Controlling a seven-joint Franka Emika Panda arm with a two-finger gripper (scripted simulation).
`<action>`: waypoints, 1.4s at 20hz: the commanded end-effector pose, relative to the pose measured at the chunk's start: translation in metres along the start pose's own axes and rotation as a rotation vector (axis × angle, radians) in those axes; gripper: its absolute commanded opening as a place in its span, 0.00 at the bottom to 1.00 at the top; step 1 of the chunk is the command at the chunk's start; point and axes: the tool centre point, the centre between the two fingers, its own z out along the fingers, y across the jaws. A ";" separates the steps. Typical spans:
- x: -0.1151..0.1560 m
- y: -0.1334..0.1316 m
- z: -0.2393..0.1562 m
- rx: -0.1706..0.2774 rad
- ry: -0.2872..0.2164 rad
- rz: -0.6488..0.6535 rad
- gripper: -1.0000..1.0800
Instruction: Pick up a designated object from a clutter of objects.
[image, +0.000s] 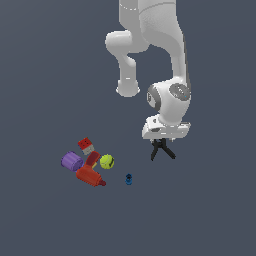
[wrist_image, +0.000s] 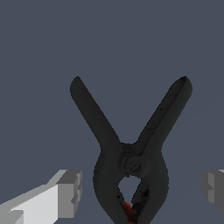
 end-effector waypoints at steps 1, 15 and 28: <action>0.000 0.000 0.000 0.000 0.000 0.000 0.96; -0.001 0.000 0.045 0.001 0.001 0.000 0.96; -0.001 -0.001 0.051 0.001 0.001 0.000 0.00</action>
